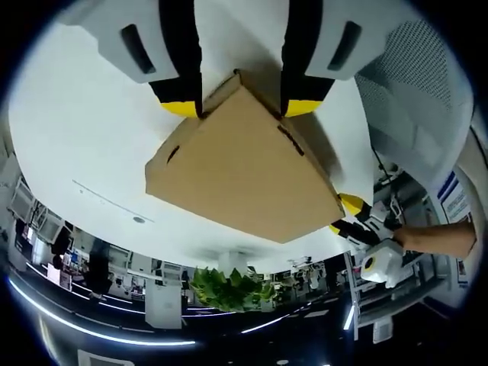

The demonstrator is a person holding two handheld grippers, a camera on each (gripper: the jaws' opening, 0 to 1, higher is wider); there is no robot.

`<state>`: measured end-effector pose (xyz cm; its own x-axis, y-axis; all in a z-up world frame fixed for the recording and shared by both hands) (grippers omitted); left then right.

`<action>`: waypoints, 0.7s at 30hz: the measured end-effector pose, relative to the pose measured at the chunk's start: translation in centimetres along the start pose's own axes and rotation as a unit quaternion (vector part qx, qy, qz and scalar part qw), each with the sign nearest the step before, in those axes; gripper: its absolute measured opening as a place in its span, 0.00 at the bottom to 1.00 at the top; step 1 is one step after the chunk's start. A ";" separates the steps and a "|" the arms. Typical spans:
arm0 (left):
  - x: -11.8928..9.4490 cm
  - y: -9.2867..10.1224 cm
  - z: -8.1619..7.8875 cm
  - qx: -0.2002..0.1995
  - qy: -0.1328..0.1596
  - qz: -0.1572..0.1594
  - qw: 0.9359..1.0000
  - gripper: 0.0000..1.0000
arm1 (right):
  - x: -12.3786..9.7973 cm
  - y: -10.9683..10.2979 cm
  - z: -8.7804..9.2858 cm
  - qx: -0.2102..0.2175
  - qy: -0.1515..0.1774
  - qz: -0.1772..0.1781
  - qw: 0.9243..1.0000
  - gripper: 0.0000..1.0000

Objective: Operate the shoe box by opening the lid, removing the specified soft item, and placing it in the target area until the item is outside and the box remains undamaged.

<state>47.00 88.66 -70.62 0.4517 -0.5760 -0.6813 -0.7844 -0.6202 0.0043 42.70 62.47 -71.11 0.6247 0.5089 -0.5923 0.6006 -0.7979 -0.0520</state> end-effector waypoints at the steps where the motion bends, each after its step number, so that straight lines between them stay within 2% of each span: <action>1: -0.1 0.0 0.1 0.000 0.000 0.000 1.000 0.43 | 0.0 -0.1 0.0 0.001 -0.001 0.000 1.000 0.37; 21: -1.8 -0.5 1.6 0.000 -0.007 0.000 1.000 0.44 | 0.4 -2.5 -0.2 0.004 0.004 -0.002 1.000 0.37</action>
<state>45.87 90.88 -70.54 0.4458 -0.5683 -0.6916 -0.7842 -0.6205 0.0044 41.51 64.73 -71.09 0.6257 0.5148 -0.5861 0.5994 -0.7981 -0.0612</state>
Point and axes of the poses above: the point that each gripper's makers call its tool centre point, and the gripper's own axes: x roughly forward along the fingers, y roughly to its right, z roughly out of its underside, the point moved 3 cm from there along -x, roughly backward along the fingers, and after that the axes turned 1 degree about z, right-handed, at the moved point
